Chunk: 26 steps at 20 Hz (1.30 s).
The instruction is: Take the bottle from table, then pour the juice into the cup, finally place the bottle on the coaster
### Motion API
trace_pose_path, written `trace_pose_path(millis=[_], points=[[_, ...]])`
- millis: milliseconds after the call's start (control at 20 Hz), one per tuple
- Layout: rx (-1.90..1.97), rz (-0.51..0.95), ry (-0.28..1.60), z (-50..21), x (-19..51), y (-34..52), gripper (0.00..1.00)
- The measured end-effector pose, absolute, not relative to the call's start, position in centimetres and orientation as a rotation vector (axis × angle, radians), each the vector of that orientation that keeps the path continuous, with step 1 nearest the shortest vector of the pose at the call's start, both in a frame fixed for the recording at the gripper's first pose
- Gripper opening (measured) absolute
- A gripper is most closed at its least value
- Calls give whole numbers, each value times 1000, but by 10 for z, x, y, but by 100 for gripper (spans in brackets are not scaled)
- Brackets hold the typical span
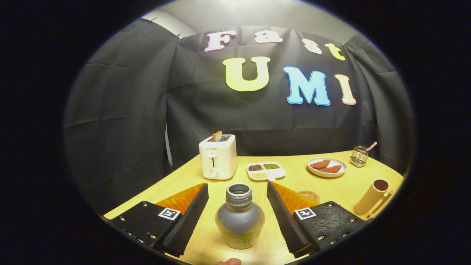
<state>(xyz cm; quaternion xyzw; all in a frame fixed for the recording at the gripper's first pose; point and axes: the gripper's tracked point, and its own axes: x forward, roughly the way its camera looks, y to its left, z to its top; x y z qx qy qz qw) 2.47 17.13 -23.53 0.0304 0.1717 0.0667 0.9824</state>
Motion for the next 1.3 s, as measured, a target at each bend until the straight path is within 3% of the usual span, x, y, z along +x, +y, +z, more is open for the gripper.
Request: trace_pose_path(millis=[1300], points=[[31, 120, 570, -324, -2, 173, 97]])
